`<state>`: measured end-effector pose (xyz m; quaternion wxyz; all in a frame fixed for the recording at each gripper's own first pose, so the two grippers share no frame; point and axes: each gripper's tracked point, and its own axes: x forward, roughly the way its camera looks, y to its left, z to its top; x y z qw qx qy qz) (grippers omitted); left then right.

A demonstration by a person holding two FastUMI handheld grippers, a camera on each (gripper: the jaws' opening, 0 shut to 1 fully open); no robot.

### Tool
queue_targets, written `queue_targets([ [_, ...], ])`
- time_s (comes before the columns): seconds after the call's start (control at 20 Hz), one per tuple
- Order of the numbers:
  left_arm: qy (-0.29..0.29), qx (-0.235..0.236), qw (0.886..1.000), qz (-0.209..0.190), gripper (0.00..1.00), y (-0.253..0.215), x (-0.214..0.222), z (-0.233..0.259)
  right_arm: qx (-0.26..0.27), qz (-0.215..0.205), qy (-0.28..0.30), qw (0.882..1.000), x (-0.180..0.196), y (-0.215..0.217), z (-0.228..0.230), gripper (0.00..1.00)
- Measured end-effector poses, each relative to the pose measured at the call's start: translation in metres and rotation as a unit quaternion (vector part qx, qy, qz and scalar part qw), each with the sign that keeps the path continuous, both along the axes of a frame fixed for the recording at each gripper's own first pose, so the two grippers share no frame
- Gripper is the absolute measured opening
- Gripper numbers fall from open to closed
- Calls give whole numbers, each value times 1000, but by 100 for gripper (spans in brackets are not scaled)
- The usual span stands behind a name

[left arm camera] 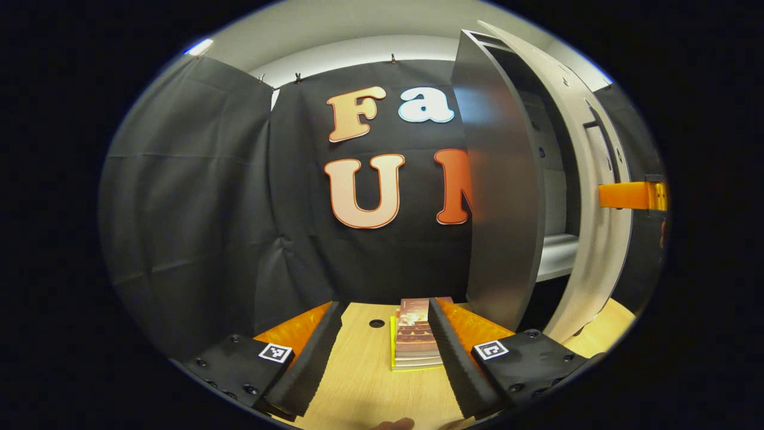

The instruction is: Open the cabinet door with the right hand, grasp the bottle in the cabinet with the left hand and place it on the coaster, then close the cabinet door with the right hand.

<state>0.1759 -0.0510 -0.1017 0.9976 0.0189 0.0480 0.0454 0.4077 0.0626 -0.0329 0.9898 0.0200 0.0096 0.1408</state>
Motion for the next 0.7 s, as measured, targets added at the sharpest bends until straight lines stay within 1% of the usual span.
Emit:
queue_targets([
  [0.25, 5, -21, 1000, -17, 96, -10, 10, -6, -22, -37, -17, 999, 13, -2, -5, 87],
  [0.3, 7, -26, 999, -23, 94, -15, 9, -7, -26, -41, -18, 999, 13, -3, -6, 86],
  [0.35, 7, -29, 999, -26, 94, -17, 7, -8, -31, -44, -20, 998, 15, -4, -7, 87],
  [0.5, 5, -35, 999, -33, 96, -25, 0, -6, -36, -51, -23, 998, 22, -6, -10, 87],
  [0.7, 9, -36, 999, -26, 95, -25, -17, 0, -37, -54, -21, 998, 26, -8, -14, 87],
])
